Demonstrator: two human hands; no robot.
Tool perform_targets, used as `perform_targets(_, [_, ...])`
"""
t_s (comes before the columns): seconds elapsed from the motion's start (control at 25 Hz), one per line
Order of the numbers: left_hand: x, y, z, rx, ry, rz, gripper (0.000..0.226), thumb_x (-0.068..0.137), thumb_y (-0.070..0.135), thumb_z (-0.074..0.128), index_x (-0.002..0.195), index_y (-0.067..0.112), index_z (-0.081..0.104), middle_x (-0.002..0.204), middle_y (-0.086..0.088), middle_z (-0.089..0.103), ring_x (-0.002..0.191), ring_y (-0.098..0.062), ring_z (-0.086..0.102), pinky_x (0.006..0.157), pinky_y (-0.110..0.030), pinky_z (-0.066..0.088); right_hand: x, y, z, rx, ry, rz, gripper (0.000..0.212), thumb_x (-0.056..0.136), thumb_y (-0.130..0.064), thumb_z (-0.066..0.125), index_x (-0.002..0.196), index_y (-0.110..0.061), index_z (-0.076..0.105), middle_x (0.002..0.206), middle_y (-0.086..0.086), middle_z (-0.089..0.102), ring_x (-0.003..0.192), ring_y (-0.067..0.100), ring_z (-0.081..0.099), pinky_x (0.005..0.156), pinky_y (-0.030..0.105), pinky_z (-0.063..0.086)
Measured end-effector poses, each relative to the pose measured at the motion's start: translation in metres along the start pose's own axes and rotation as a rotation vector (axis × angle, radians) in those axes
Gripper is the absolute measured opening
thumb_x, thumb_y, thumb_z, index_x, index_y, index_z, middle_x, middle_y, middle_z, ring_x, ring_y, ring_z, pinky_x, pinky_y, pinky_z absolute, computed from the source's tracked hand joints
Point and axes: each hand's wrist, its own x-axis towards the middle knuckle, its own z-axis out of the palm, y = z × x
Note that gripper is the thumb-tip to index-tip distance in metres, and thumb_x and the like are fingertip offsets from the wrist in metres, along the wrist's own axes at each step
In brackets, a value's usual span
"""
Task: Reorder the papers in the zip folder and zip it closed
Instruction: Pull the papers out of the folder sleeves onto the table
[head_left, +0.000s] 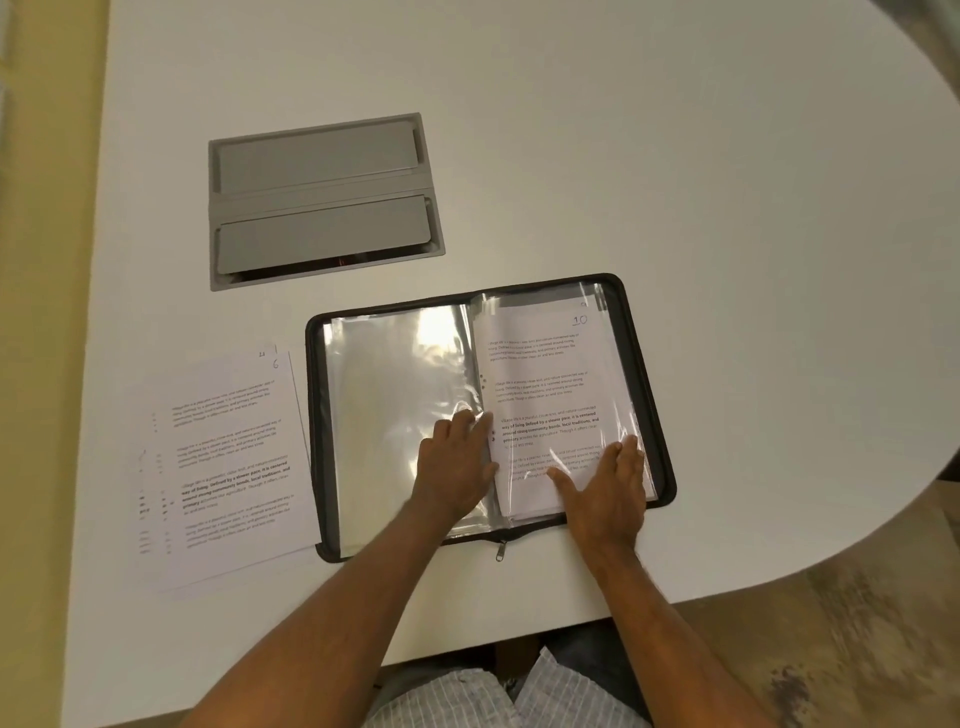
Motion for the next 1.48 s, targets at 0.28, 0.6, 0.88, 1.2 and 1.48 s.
perform_targets(0.28, [0.001, -0.009, 0.007, -0.013, 0.009, -0.022, 0.067, 0.088, 0.048, 0.064, 0.148, 0.025, 0.043, 0.125, -0.002, 0.048, 0.108, -0.023, 0.048, 0.082, -0.036, 0.050, 0.012, -0.018, -0.019, 0.318, 0.100, 0.100, 0.099, 0.074, -0.046, 0.090, 0.150, -0.018, 0.033, 0.147, 0.009, 0.043, 0.133, 0.030, 0.045, 0.103, 0.057, 0.048])
perform_targets(0.6, [0.021, -0.009, -0.006, -0.119, 0.083, -0.048, 0.039, 0.094, 0.038, 0.060, 0.128, 0.018, 0.062, 0.112, -0.006, 0.057, 0.099, -0.026, 0.054, 0.078, -0.040, 0.051, 0.059, -0.038, -0.063, 0.674, -0.143, 0.190, 0.037, 0.091, -0.052, 0.072, 0.117, -0.027, 0.064, 0.108, -0.008, 0.070, 0.094, 0.013, 0.069, 0.077, 0.029, 0.055])
perform_targets(0.88, [0.109, -0.011, -0.051, -0.419, 0.097, -0.110, 0.046, 0.098, 0.039, 0.060, 0.137, 0.016, 0.057, 0.134, -0.011, 0.058, 0.125, -0.030, 0.051, 0.103, -0.043, 0.042, 0.090, -0.061, -0.100, 0.691, -0.158, 0.016, 0.004, 0.101, -0.024, 0.063, 0.104, -0.027, 0.063, 0.102, -0.006, 0.071, 0.085, 0.014, 0.072, 0.064, 0.022, 0.056])
perform_targets(1.2, [0.203, -0.001, -0.111, -0.586, 0.069, 0.006, 0.053, 0.098, 0.023, 0.064, 0.148, 0.013, 0.049, 0.146, -0.008, 0.057, 0.135, -0.025, 0.052, 0.118, -0.041, 0.036, 0.093, -0.059, -0.128, 0.840, -0.217, -0.008, 0.018, 0.099, -0.011, 0.062, 0.111, -0.023, 0.058, 0.102, -0.008, 0.074, 0.081, 0.011, 0.075, 0.062, 0.025, 0.060])
perform_targets(1.48, [0.233, 0.001, -0.129, -0.489, -0.162, 0.079, 0.036, 0.098, 0.025, 0.066, 0.134, 0.022, 0.061, 0.125, -0.002, 0.065, 0.118, -0.024, 0.058, 0.104, -0.036, 0.046, 0.094, -0.059, -0.126, 0.837, -0.197, -0.017, 0.018, 0.099, -0.012, 0.063, 0.105, -0.029, 0.060, 0.106, -0.010, 0.073, 0.088, 0.014, 0.075, 0.065, 0.025, 0.060])
